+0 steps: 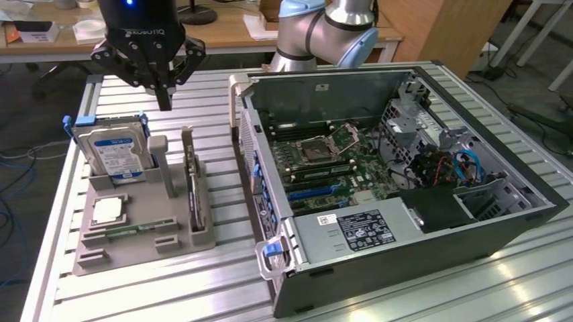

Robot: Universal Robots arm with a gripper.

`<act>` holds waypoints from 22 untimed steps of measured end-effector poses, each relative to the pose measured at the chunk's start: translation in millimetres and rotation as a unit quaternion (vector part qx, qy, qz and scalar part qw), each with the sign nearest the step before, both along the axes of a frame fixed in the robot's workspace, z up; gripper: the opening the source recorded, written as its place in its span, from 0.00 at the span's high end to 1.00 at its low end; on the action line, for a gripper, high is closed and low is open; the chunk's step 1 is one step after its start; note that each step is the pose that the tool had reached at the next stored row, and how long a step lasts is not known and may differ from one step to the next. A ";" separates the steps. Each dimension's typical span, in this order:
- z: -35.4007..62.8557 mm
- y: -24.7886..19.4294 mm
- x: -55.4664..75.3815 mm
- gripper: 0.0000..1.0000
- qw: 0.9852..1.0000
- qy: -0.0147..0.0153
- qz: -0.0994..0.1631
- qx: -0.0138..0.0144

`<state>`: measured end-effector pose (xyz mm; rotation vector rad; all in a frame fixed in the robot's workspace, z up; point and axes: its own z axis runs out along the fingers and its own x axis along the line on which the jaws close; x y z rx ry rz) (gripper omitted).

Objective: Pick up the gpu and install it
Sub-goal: 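Reach for the gpu, then pick up the gpu and move the gpu toward the slot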

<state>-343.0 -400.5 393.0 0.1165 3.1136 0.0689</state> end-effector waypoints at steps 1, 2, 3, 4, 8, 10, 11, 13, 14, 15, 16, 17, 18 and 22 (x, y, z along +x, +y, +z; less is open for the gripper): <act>0.0 0.0 0.0 0.90 1.000 0.000 0.000 0.000; 0.0 0.0 0.0 0.90 1.000 0.000 0.000 0.000; 0.1 0.0 -0.1 0.90 1.000 0.000 0.000 0.000; 0.0 0.0 -0.1 0.90 1.000 0.000 0.000 0.000; 0.0 0.0 -0.1 0.90 1.000 0.000 0.000 0.000; 0.0 0.0 -0.1 0.90 1.000 0.000 0.000 0.000; 0.0 0.0 -0.1 0.90 1.000 0.000 0.000 0.000; 0.1 -0.1 -0.4 0.90 1.000 0.000 0.000 0.000; 0.1 -0.2 -0.4 0.90 1.000 0.000 0.000 0.000; 0.0 -0.2 -0.4 0.89 1.000 0.000 0.000 0.000; 0.0 -0.2 -0.4 0.84 1.000 0.000 0.000 0.000; 0.0 -0.3 -0.5 0.77 1.000 0.000 0.000 0.000; 0.0 -0.3 -0.5 0.77 1.000 0.000 0.000 0.000; 0.0 -0.5 -0.5 0.59 1.000 0.000 0.000 0.000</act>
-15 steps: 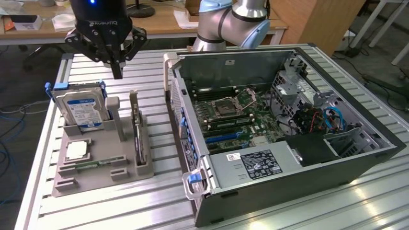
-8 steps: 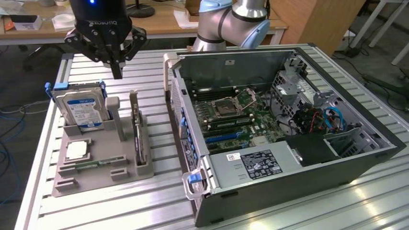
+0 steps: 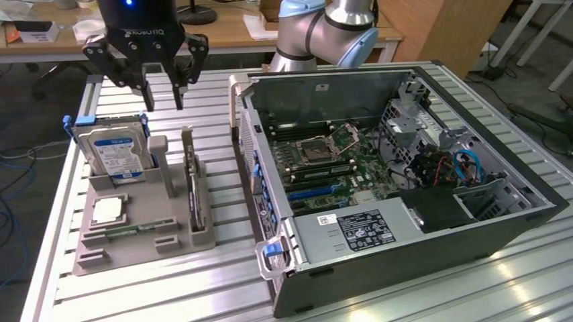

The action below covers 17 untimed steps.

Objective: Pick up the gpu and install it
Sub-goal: 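Pick up the gpu and move the gpu toward the slot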

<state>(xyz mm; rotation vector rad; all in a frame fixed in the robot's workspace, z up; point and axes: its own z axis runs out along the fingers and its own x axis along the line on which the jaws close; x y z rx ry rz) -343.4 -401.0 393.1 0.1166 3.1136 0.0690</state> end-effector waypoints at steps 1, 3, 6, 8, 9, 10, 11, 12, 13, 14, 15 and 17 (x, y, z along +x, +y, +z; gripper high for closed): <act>0.0 0.0 0.0 0.53 1.000 0.000 0.000 0.000; 0.0 -0.1 0.0 0.47 1.000 0.000 0.000 0.000; 0.0 0.0 0.0 0.47 1.000 0.000 0.000 0.000; 0.0 -0.3 0.0 0.47 1.000 0.000 0.003 0.000; 0.0 -0.4 -0.1 0.47 1.000 0.000 0.008 0.000; 0.0 -0.4 -0.2 0.47 1.000 0.000 0.013 0.000; 0.0 -0.4 -0.3 0.47 1.000 0.000 0.020 0.000; -0.1 -0.4 -0.5 0.47 1.000 0.000 0.027 0.000; -0.1 -0.4 -0.6 0.47 0.999 0.000 0.034 0.000; -0.1 -0.4 -0.6 0.47 0.999 0.000 0.041 0.000; -0.2 -0.5 -0.7 0.47 0.999 0.000 0.047 0.000; -0.1 -0.5 -0.8 0.47 0.999 0.000 0.049 0.000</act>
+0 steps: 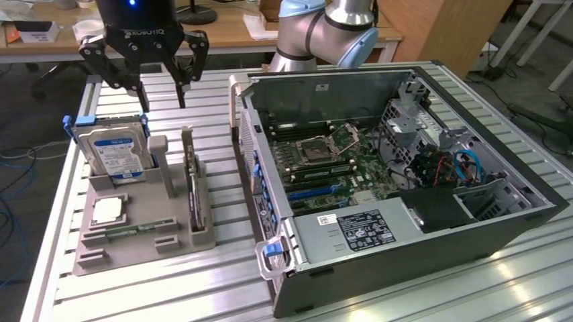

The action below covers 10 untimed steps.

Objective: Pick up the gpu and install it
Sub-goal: 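Pick up the gpu and move the gpu toward the slot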

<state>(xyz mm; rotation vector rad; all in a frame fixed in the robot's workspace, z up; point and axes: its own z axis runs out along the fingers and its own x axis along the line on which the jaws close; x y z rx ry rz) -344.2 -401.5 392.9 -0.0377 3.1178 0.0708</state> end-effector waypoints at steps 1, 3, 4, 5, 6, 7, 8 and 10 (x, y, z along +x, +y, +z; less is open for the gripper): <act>0.0 0.0 0.0 0.47 1.000 0.000 0.000 0.000; 0.0 -0.1 0.0 0.47 1.000 0.000 0.000 0.000; 0.0 -0.7 0.0 0.47 1.000 0.000 0.000 0.000; 0.0 -1.6 0.0 0.47 1.000 0.000 0.000 0.000; 0.0 -3.0 0.0 0.47 1.000 0.000 0.000 0.000; 0.0 -4.4 0.0 0.47 1.000 0.000 0.000 0.000; -0.1 -5.6 0.0 0.47 1.000 0.000 0.000 0.000; 0.0 -6.9 0.0 0.47 1.000 0.000 0.000 0.000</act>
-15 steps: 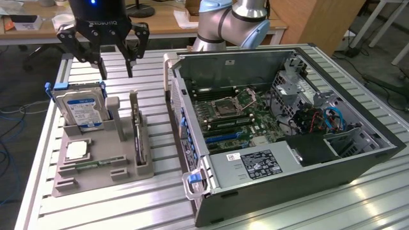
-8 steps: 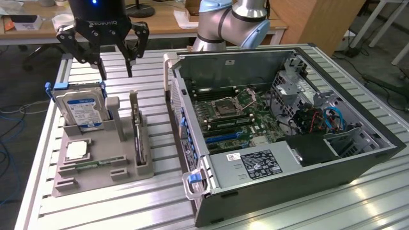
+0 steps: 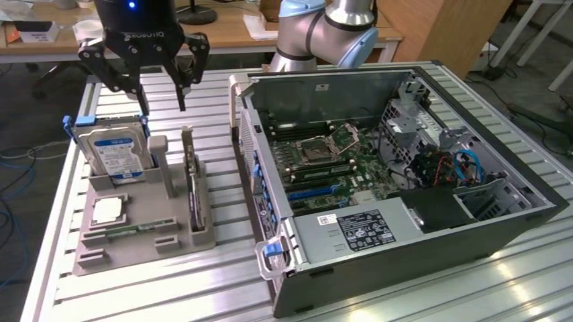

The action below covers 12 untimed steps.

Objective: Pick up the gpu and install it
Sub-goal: 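Pick up the gpu and move the gpu toward the slot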

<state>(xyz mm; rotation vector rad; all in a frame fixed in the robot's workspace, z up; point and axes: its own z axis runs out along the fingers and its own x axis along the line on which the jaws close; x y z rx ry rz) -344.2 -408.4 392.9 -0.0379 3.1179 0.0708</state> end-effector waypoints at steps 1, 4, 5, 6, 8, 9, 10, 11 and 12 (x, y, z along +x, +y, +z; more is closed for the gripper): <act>-0.2 -0.3 0.0 0.47 1.000 0.000 0.000 0.000; -0.4 -1.2 0.2 0.47 1.000 0.004 0.000 0.000; -0.6 -1.5 0.4 0.47 1.000 0.006 0.000 0.000; -0.7 -1.8 0.7 0.47 1.000 0.009 0.000 0.000; -0.9 -2.1 0.8 0.47 1.000 0.011 0.000 0.000; -1.0 -2.1 0.9 0.47 1.000 0.011 0.000 0.000; -1.4 -2.1 0.9 0.47 1.000 0.011 0.000 0.000; -1.6 -2.1 1.0 0.47 1.000 0.011 0.000 -0.001; -1.8 -2.2 1.0 0.47 1.000 0.011 0.000 -0.001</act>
